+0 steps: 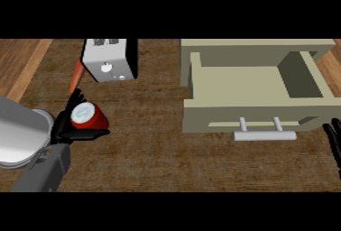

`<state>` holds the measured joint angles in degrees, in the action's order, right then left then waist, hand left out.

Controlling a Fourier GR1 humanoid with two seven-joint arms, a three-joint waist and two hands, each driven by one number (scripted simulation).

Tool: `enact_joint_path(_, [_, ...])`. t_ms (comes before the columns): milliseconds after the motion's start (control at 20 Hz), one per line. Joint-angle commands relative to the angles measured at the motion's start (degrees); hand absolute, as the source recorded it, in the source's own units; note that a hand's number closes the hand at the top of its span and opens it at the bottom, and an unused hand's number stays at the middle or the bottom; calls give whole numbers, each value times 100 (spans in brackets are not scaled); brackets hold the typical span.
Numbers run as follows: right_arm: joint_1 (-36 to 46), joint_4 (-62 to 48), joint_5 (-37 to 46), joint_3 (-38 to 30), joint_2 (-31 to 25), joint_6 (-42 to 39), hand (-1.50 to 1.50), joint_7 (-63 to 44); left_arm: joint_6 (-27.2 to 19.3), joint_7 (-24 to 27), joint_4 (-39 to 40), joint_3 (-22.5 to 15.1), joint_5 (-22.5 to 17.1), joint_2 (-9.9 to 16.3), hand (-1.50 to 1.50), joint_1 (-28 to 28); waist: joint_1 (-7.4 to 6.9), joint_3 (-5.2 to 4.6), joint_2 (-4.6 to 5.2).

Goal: Pick up the can, place it into the drawer and close the drawer

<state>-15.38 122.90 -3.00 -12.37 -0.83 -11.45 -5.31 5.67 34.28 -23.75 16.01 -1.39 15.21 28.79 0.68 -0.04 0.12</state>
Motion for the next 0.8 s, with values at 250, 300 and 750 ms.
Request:
enact_joint_path(250, [238, -197, -271, -336, -202, -99, -150, -56, 77, 293, 219, -124, 26, -182, 150, 126, -13, 1, 0])
enact_joint_path(300, [45, -9, -290, -232, -95, -163, -150, 26, 188, 407, 584, -11, -2, -37, 150, 377, 21, -2, 9])
enact_joint_path(750, [-40, 101, -60, -13, 77, -115, -150, 28, 87, -94, -232, -155, -232, -544, 150, 435, -23, 3, -9])
